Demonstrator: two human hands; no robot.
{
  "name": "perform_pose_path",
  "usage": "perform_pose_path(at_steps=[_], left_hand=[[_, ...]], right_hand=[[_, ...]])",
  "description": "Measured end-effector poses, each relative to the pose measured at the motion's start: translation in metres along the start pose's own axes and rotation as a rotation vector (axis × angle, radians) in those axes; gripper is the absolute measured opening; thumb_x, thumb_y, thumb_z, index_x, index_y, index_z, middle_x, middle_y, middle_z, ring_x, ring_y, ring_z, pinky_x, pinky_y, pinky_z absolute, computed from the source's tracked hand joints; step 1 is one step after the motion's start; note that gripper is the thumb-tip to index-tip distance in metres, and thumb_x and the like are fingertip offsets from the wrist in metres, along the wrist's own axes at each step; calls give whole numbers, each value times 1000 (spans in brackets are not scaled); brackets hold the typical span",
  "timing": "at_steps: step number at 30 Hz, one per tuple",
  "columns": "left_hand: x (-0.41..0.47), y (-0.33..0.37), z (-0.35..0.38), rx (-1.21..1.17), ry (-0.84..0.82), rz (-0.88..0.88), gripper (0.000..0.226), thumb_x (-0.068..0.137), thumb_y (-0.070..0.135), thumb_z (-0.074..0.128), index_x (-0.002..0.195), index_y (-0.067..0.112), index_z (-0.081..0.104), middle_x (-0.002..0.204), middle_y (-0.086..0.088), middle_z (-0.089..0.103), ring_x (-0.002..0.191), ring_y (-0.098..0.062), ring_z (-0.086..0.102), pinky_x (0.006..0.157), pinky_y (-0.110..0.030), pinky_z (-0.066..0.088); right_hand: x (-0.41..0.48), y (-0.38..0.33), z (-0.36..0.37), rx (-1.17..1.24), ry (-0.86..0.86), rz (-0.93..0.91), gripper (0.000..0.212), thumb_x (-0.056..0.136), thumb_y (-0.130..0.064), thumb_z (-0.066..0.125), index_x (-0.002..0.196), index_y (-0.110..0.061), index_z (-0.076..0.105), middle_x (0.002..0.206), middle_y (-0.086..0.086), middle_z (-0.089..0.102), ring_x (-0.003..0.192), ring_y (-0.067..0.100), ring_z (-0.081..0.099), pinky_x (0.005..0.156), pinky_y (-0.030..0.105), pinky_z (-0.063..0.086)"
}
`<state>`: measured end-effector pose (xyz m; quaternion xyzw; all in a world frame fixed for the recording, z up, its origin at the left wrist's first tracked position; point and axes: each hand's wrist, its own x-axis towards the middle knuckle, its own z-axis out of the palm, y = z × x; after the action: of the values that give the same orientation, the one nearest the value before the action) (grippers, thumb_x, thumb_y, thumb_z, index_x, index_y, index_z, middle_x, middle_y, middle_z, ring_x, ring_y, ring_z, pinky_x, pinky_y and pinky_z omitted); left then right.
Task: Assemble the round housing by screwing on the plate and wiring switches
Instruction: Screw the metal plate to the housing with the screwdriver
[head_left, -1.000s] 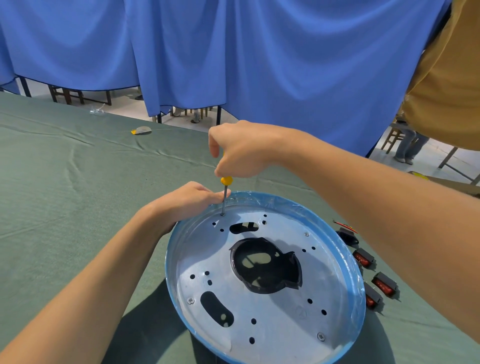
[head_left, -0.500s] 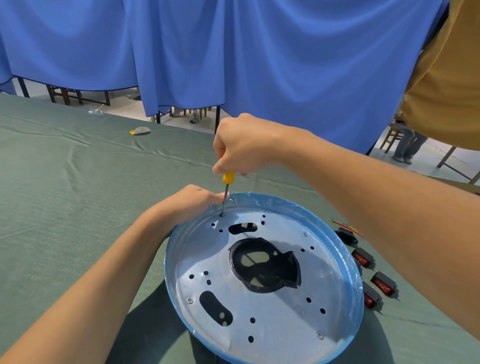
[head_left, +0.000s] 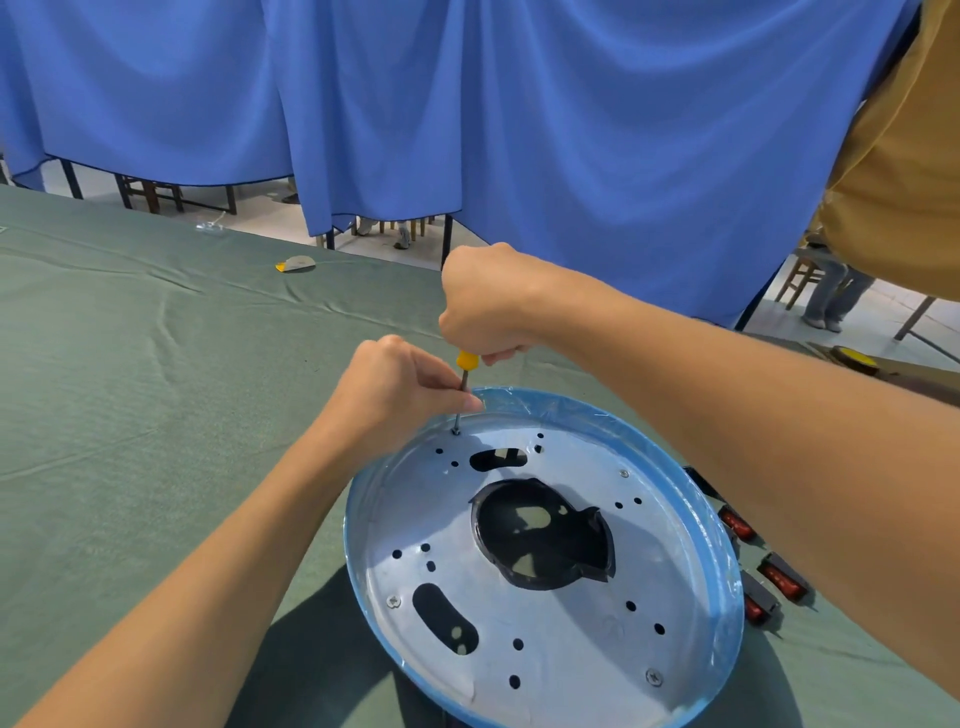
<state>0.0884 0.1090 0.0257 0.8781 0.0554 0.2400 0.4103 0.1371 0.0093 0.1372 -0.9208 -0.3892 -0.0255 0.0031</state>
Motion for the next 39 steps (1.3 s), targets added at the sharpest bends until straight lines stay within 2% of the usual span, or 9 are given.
perform_pose_path(at_steps=[6,12,15,19,21,25,29,33,39], left_hand=[[3,-4,-2,14,-48,57,8,74,17,86,78,11,82,80,-8,77,81,-34,67,84,-42,53],[4,-9,-7,37,-180,92,6,85,11,76,84,12,82,92,4,78,106,-6,68,102,-31,47],[2,-9,-7,65,-196,116,9,89,15,72,87,15,82,93,10,78,98,-2,69,90,-8,40],[4,-8,-3,42,-142,87,13,82,29,79,79,17,82,72,-6,74,61,-10,48,67,-31,43],[7,-7,1,70,-131,70,20,81,31,79,72,14,80,69,-20,65,63,-17,33,61,-34,35],[8,-7,-1,94,-185,65,15,84,28,77,73,20,80,79,-11,76,84,-34,67,81,-40,51],[10,-14,-2,60,-195,53,12,85,26,77,76,21,81,84,-17,76,103,-41,66,95,-39,48],[10,-14,-2,24,-222,56,10,86,24,76,78,21,81,86,-7,78,103,-40,66,95,-40,49],[6,-10,-3,42,-273,75,12,91,19,70,89,17,82,95,7,78,100,-16,70,91,-43,52]], right_hand=[[-7,5,-24,-138,-92,-260,10,84,-27,70,93,-22,67,75,-1,69,73,14,68,53,25,46],[-2,0,-19,-206,-72,-262,20,89,-22,66,70,-17,61,39,-9,57,59,5,62,48,20,46],[4,-5,-16,-167,-109,-189,32,90,-14,58,58,-14,55,35,-9,55,59,15,67,54,22,51],[4,-4,-13,-164,-181,-74,31,89,-5,47,60,-13,56,35,-6,56,36,9,52,36,12,39],[2,1,-13,-128,-213,-35,32,91,-6,46,62,-12,57,40,-4,59,39,10,53,39,12,41],[-1,3,-11,-51,-180,-10,33,94,-15,46,63,-10,56,41,-1,61,41,14,61,48,20,49],[-2,2,-20,-251,-67,-243,18,84,-35,68,82,-18,67,71,-2,62,68,18,65,48,22,41],[-1,0,-22,-363,-110,-365,13,87,-23,66,75,-17,68,62,-9,59,63,7,53,46,23,37],[9,-9,-15,-370,-222,-212,28,86,-3,51,59,-8,56,53,-4,66,60,16,65,44,23,44]])
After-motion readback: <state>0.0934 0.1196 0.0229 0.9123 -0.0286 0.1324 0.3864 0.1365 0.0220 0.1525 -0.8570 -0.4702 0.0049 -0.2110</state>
